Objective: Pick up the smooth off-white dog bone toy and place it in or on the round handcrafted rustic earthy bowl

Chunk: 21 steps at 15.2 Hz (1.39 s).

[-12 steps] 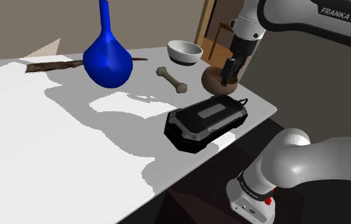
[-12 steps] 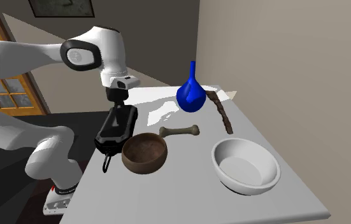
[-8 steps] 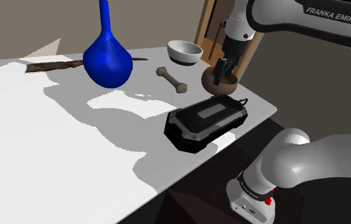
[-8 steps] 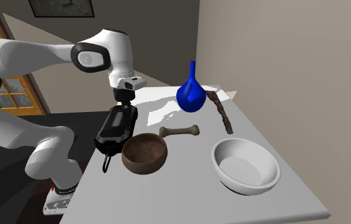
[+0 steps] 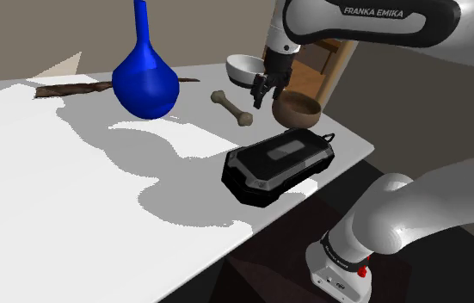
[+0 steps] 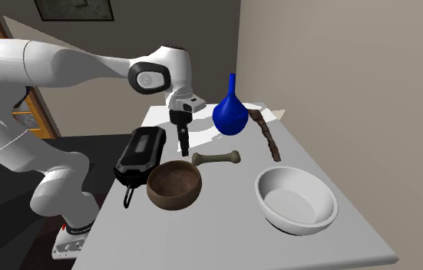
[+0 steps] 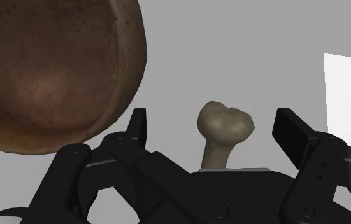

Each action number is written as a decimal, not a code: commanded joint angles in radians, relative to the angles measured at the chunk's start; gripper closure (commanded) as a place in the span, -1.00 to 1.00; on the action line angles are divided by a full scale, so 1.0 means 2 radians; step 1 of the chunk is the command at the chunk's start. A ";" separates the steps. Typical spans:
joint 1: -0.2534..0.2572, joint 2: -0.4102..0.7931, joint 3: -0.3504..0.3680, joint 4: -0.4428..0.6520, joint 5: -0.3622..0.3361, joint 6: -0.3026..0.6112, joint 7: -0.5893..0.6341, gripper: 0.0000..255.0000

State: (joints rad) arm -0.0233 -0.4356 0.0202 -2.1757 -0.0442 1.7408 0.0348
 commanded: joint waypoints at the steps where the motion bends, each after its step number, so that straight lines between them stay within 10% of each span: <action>1: -0.001 0.033 0.003 0.013 0.002 0.025 0.014 -1.00; 9: -0.002 0.170 0.013 0.115 0.005 0.073 0.064 -1.00; 21: -0.003 0.180 0.013 0.075 0.003 0.123 0.065 -1.00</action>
State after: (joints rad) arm -0.0289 -0.0761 0.0455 -2.0252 -0.0373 1.9865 0.1637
